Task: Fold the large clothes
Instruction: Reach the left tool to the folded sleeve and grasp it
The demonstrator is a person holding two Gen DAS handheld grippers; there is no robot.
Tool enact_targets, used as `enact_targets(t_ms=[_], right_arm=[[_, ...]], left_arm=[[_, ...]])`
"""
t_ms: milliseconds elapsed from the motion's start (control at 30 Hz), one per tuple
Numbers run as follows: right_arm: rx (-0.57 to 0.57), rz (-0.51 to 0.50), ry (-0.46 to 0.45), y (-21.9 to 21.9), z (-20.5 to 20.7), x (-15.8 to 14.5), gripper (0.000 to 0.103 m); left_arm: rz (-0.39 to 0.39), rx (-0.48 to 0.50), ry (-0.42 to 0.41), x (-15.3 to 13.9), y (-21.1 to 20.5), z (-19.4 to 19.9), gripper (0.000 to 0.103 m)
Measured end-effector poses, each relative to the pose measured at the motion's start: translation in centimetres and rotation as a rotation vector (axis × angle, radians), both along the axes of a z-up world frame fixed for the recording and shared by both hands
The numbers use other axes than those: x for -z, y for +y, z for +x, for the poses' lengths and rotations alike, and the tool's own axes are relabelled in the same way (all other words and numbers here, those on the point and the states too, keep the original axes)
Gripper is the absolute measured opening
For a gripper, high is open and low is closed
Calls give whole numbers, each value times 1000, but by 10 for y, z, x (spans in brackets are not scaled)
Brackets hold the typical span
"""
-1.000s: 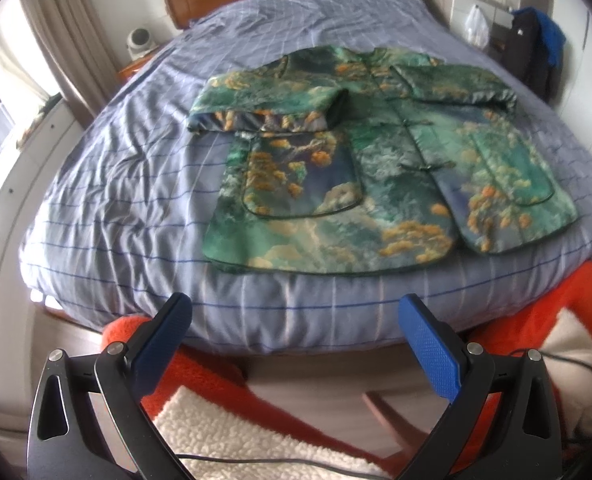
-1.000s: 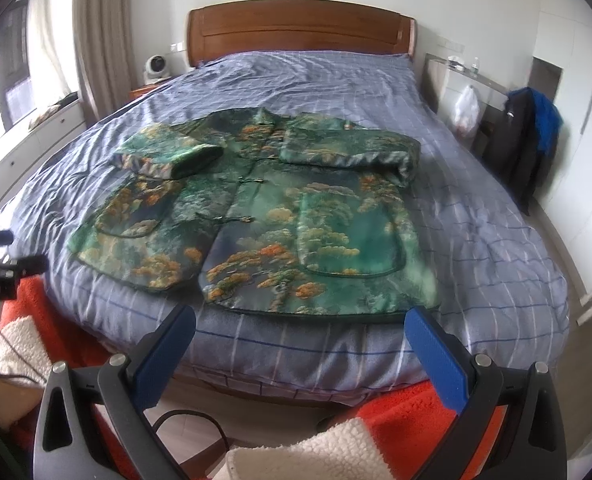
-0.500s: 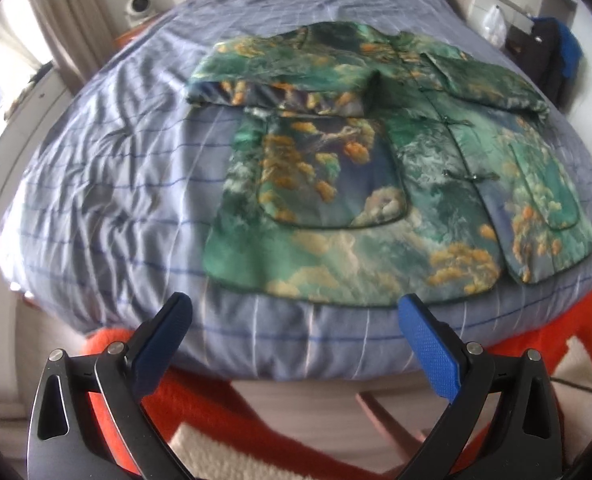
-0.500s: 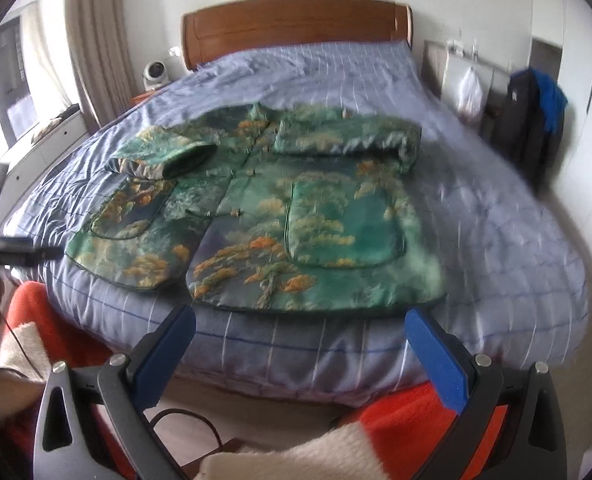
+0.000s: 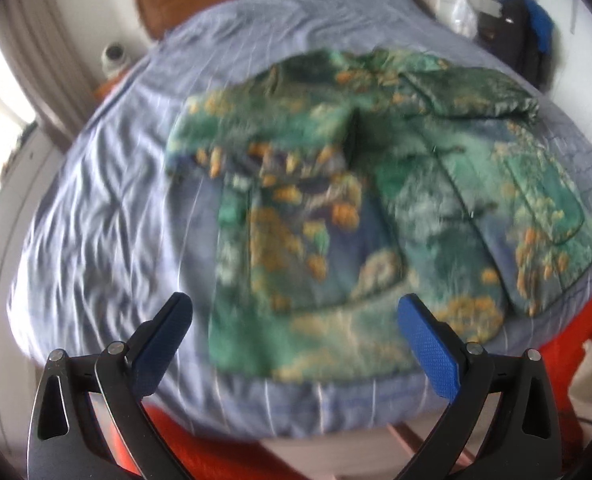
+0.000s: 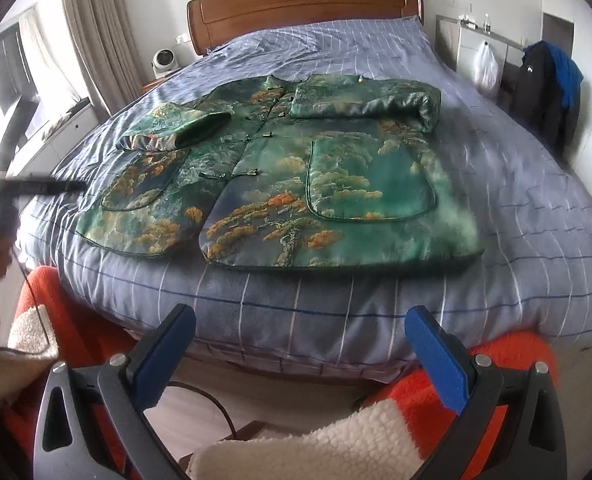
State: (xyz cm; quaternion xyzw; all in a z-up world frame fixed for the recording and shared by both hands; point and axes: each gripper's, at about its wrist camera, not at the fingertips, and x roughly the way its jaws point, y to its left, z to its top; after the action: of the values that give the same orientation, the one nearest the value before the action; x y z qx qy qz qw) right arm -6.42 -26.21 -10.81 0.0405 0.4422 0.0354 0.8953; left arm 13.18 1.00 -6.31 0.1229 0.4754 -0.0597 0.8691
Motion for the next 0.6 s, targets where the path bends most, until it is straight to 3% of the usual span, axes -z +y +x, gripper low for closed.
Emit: enact_targets(t_ms=[200, 400, 467, 567, 600], right_arm=[[8, 22, -3, -3, -6, 0, 103], [12, 4, -43, -1, -15, -8, 103], [17, -7, -51, -3, -18, -11, 103], [29, -16, -47, -8, -20, -11, 103], [34, -15, -43, -10, -20, -10, 103]], left_arm=[[146, 144, -70, 19, -42, 69, 102], [231, 111, -90, 58, -72, 140, 102], [261, 78, -65, 72, -73, 156, 90], [201, 64, 14, 86, -67, 168, 48], [165, 64, 27, 86, -64, 168, 24]])
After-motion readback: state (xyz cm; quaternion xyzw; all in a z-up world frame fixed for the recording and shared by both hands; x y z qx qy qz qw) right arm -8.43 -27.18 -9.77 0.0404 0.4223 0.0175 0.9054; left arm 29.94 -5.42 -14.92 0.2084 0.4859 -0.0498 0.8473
